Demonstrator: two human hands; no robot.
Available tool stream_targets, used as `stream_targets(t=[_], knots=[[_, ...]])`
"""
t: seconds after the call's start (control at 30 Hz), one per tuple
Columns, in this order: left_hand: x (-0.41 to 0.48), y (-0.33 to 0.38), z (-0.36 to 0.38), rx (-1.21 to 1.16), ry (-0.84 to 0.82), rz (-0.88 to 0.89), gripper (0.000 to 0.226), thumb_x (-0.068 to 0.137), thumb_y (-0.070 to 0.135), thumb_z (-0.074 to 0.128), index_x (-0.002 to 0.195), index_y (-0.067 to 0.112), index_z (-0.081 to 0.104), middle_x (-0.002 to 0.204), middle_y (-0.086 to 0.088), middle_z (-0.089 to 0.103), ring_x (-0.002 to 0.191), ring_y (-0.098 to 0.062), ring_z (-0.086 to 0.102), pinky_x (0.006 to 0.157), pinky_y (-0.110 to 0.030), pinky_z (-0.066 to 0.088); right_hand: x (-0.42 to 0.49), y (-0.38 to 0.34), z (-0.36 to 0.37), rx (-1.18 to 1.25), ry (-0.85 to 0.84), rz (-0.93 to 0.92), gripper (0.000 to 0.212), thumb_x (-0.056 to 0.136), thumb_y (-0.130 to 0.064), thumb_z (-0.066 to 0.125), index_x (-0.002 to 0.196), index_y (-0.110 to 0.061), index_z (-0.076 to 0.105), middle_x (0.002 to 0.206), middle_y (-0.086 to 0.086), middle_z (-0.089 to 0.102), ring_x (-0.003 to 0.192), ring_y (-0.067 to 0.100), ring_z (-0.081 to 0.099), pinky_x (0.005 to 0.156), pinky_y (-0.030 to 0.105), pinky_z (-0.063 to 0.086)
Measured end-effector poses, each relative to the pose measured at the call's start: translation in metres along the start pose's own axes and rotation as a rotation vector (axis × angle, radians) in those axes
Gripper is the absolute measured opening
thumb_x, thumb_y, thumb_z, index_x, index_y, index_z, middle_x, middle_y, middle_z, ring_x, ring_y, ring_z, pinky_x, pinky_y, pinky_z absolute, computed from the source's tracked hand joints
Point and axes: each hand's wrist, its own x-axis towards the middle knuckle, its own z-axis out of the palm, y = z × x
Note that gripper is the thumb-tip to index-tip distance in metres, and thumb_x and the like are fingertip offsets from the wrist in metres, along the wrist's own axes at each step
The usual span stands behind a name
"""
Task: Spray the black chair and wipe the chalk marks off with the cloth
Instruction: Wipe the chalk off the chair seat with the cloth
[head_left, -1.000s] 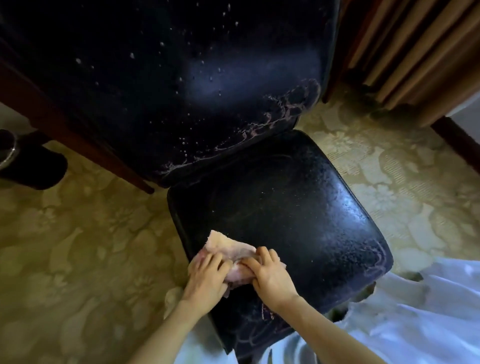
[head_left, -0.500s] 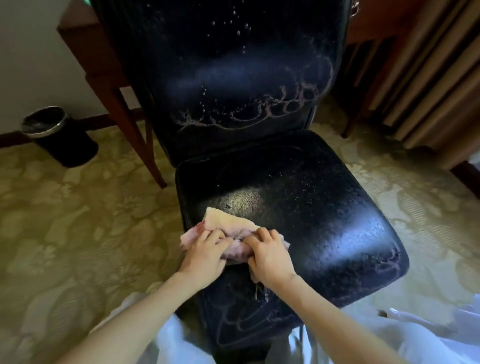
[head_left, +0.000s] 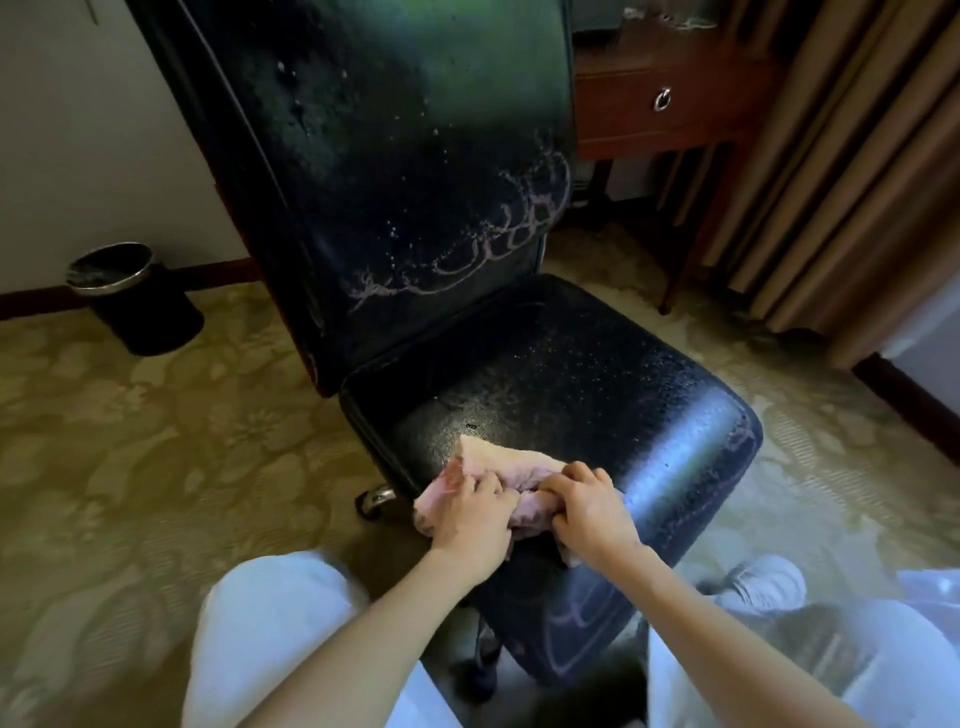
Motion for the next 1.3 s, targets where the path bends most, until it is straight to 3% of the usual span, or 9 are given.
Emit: stream_targets(t=[0.23, 0.37, 0.5, 0.67, 0.77, 0.9, 1.07, 1.3], knots=[[0.004, 0.042, -0.006, 0.025, -0.077, -0.025, 0.039, 0.096, 0.027, 0.045, 0.134, 0.024, 0.043, 0.137, -0.008, 0.037, 0.128, -0.032, 0.032, 0.094, -0.052, 0.044, 0.004, 0.038, -0.012, -0.026, -0.005, -0.014, 0.04, 0.078, -0.016, 0.054, 0.113, -0.033, 0.064, 0.11, -0.003, 0.055, 0.092, 0.024, 0.046, 0.082, 0.034, 0.043], [0.006, 0.053, -0.01, 0.034, 0.014, 0.057, 0.035, 0.096, 0.02, 0.046, 0.131, 0.019, 0.048, 0.135, -0.01, 0.04, 0.127, -0.033, 0.036, 0.098, -0.048, 0.042, -0.005, 0.048, -0.014, 0.034, -0.005, 0.043, 0.043, 0.07, -0.015, 0.053, 0.108, -0.032, 0.065, 0.1, -0.001, 0.054, 0.091, 0.029, 0.051, 0.081, 0.034, 0.042], [-0.006, 0.02, -0.008, -0.027, 0.107, 0.114, 0.042, 0.089, 0.011, 0.053, 0.13, 0.019, 0.052, 0.134, -0.008, 0.044, 0.123, -0.028, 0.042, 0.1, -0.042, 0.041, -0.026, 0.025, -0.006, 0.134, 0.018, 0.058, 0.052, 0.064, -0.023, 0.045, 0.111, -0.032, 0.064, 0.098, 0.001, 0.05, 0.09, 0.03, 0.049, 0.083, 0.036, 0.044], [-0.021, -0.054, -0.007, -0.051, 0.267, 0.172, 0.043, 0.06, 0.003, 0.057, 0.098, 0.019, 0.07, 0.098, -0.005, 0.063, 0.084, -0.027, 0.065, 0.062, -0.037, 0.057, -0.026, -0.038, 0.009, 0.125, 0.024, -0.082, 0.047, 0.077, -0.022, 0.052, 0.123, -0.028, 0.056, 0.117, 0.005, 0.046, 0.105, 0.028, 0.042, 0.089, 0.037, 0.039], [-0.019, -0.079, -0.001, -0.085, 0.269, 0.154, 0.054, 0.051, -0.007, 0.071, 0.099, 0.018, 0.07, 0.096, -0.003, 0.061, 0.084, -0.025, 0.062, 0.056, -0.036, 0.057, -0.012, -0.057, 0.018, 0.104, 0.045, -0.094, 0.044, 0.081, -0.021, 0.05, 0.125, -0.026, 0.054, 0.125, 0.007, 0.044, 0.11, 0.029, 0.04, 0.09, 0.038, 0.037], [-0.008, -0.08, 0.006, -0.118, 0.267, 0.167, 0.061, 0.044, -0.008, 0.079, 0.099, 0.016, 0.07, 0.098, -0.005, 0.063, 0.086, -0.025, 0.062, 0.055, -0.038, 0.057, -0.003, -0.047, 0.025, 0.145, 0.064, -0.079, 0.043, 0.081, -0.02, 0.048, 0.122, -0.028, 0.057, 0.122, 0.002, 0.046, 0.107, 0.026, 0.041, 0.086, 0.035, 0.042], [0.015, -0.078, 0.001, -0.138, 0.257, 0.161, 0.072, 0.03, 0.002, 0.088, 0.098, 0.018, 0.069, 0.097, -0.003, 0.063, 0.084, -0.023, 0.061, 0.054, -0.031, 0.054, 0.024, -0.034, 0.023, 0.131, 0.133, -0.066, 0.039, 0.068, -0.021, 0.051, 0.102, -0.03, 0.067, 0.103, 0.002, 0.056, 0.088, 0.026, 0.052, 0.063, 0.034, 0.047], [0.084, -0.08, -0.008, -0.124, 0.234, 0.09, 0.071, 0.036, 0.005, 0.091, 0.103, 0.015, 0.07, 0.099, -0.006, 0.062, 0.086, -0.028, 0.06, 0.067, -0.037, 0.056, 0.094, -0.013, 0.012, 0.138, 0.153, -0.05, 0.043, 0.082, -0.014, 0.053, 0.121, -0.031, 0.061, 0.121, 0.001, 0.049, 0.107, 0.026, 0.042, 0.086, 0.034, 0.04]])
